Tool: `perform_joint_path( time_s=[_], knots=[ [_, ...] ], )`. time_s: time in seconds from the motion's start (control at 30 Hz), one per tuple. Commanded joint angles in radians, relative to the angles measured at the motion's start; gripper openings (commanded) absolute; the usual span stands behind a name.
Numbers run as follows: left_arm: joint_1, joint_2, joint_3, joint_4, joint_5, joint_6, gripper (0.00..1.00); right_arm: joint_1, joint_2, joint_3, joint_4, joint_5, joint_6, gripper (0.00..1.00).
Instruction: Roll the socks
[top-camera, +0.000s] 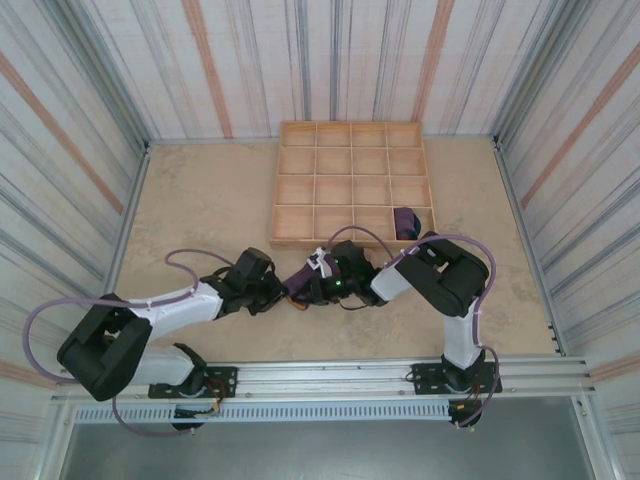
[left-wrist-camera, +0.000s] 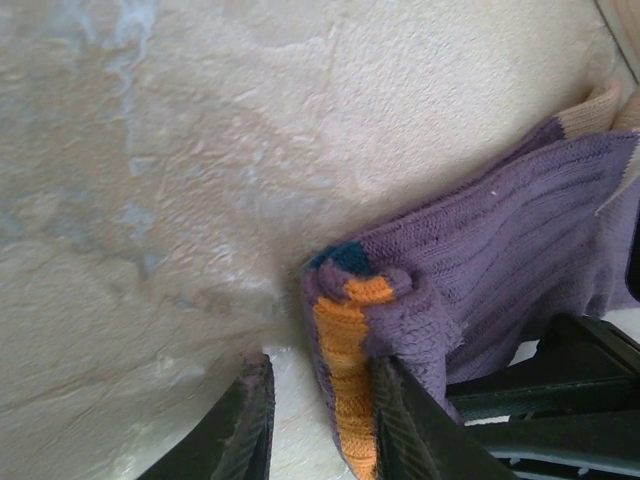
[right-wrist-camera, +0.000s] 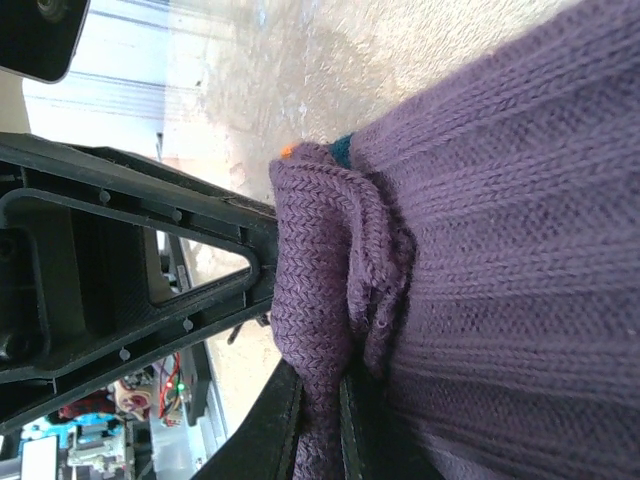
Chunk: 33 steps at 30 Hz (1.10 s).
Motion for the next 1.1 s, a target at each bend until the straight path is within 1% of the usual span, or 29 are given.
perform_joint_path(
  time_s=[0.0, 0.07, 0.13, 0.23, 0.33, 0.4, 0.53, 0.6, 0.7, 0.8, 0.93, 1.07],
  knots=[
    [-0.018, 0.023, 0.013, 0.031, -0.013, 0.026, 0.31, -0.001, 0.062, -0.041, -0.161, 0.081, 0.018, 0.0],
    [-0.018, 0.003, 0.017, 0.013, -0.014, 0.027, 0.32, -0.001, 0.046, -0.034, -0.208, 0.092, 0.003, 0.0],
    [-0.018, -0.029, 0.034, -0.045, -0.028, 0.038, 0.33, 0.001, 0.019, -0.021, -0.282, 0.109, -0.032, 0.0],
    [-0.015, -0.065, 0.092, -0.184, -0.049, 0.087, 0.42, 0.001, -0.022, -0.002, -0.377, 0.13, -0.079, 0.0],
    [-0.009, -0.078, 0.167, -0.307, -0.055, 0.163, 0.5, 0.002, -0.037, 0.008, -0.412, 0.118, -0.104, 0.0],
    [0.008, -0.06, 0.207, -0.336, -0.008, 0.221, 0.51, 0.007, -0.033, 0.016, -0.423, 0.095, -0.119, 0.0],
    [0.022, 0.044, 0.299, -0.41, 0.063, 0.324, 0.5, 0.027, -0.031, 0.01, -0.411, 0.08, -0.132, 0.0],
    [0.022, 0.096, 0.322, -0.424, 0.076, 0.35, 0.48, 0.033, -0.034, -0.003, -0.395, 0.085, -0.129, 0.0],
    [0.022, 0.151, 0.33, -0.401, 0.103, 0.385, 0.42, 0.033, -0.036, -0.019, -0.376, 0.077, -0.125, 0.0],
    [0.024, 0.194, 0.355, -0.407, 0.103, 0.438, 0.39, 0.034, -0.04, -0.04, -0.358, 0.071, -0.124, 0.0],
    [0.028, 0.238, 0.392, -0.42, 0.087, 0.513, 0.39, 0.033, -0.037, -0.053, -0.343, 0.062, -0.123, 0.0],
    [0.035, 0.271, 0.413, -0.381, 0.117, 0.549, 0.38, 0.034, -0.027, -0.051, -0.338, 0.053, -0.124, 0.0]
  ],
)
